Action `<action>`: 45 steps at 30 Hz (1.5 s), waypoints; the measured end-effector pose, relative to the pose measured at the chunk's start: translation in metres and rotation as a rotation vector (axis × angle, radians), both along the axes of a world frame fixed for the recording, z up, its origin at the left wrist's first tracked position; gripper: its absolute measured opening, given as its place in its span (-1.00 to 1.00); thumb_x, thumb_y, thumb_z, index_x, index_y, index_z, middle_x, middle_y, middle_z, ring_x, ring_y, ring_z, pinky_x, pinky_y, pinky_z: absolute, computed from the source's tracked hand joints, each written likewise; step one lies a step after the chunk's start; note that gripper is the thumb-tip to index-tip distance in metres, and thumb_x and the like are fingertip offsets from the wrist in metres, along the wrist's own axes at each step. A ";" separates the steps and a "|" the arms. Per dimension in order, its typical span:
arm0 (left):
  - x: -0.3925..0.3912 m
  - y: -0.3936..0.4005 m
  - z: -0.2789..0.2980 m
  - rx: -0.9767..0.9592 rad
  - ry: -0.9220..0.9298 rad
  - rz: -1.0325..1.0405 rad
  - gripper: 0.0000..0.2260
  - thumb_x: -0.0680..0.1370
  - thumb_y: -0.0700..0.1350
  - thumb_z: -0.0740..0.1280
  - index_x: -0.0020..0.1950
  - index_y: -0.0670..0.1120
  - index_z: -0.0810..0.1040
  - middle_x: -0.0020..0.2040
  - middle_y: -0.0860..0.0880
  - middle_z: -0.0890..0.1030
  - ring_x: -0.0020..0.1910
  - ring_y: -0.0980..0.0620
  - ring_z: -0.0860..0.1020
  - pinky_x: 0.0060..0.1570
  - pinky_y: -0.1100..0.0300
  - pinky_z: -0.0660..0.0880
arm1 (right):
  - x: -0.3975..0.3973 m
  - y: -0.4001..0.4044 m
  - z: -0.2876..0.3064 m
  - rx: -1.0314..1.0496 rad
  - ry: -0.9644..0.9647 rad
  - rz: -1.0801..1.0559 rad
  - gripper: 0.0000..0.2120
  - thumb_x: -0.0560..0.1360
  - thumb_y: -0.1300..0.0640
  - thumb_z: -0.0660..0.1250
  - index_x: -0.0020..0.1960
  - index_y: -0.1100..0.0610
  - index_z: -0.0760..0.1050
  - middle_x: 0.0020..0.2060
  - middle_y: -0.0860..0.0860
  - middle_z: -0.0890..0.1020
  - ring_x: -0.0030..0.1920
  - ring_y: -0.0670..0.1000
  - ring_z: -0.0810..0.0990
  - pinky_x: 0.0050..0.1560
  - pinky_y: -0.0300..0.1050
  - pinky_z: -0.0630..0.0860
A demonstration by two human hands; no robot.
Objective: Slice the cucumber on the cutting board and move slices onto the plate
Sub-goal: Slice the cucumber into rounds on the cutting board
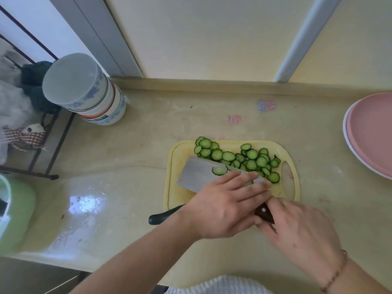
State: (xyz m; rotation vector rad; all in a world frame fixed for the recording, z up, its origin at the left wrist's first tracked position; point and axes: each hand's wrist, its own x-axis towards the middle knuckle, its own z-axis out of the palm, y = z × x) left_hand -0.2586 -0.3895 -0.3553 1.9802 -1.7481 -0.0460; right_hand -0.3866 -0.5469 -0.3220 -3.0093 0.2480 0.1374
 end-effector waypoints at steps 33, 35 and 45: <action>-0.003 -0.019 -0.017 -0.065 -0.021 0.311 -0.85 0.46 -0.29 0.49 0.02 -0.19 0.69 -0.01 -0.14 0.69 0.02 -0.16 0.63 0.15 -0.05 0.59 | -0.072 -0.078 0.011 0.073 -0.111 -0.528 -0.37 0.30 -0.61 -0.06 -0.24 -0.08 0.41 -0.49 -0.07 0.51 -0.43 0.15 0.61 -0.46 0.03 0.53; -0.023 -0.025 -0.023 -0.008 -0.053 0.206 -0.99 0.51 -0.23 0.42 -0.10 -0.16 0.64 -0.10 -0.09 0.62 -0.08 -0.13 0.54 0.00 -0.05 0.53 | -0.072 -0.080 0.007 0.080 -0.096 -0.575 -0.31 0.28 -0.64 -0.11 -0.26 -0.05 0.41 -0.50 -0.06 0.51 -0.43 0.15 0.60 -0.43 0.03 0.53; -0.048 -0.033 -0.046 0.181 -0.157 -0.030 -0.86 0.58 -0.07 0.35 0.11 -0.07 0.59 -0.02 -0.04 0.55 -0.10 -0.08 0.48 -0.14 0.07 0.48 | -0.078 -0.073 0.008 0.079 0.011 -0.623 -0.32 0.24 -0.66 -0.16 -0.29 -0.11 0.37 -0.53 -0.07 0.45 -0.39 0.16 0.61 -0.40 0.02 0.53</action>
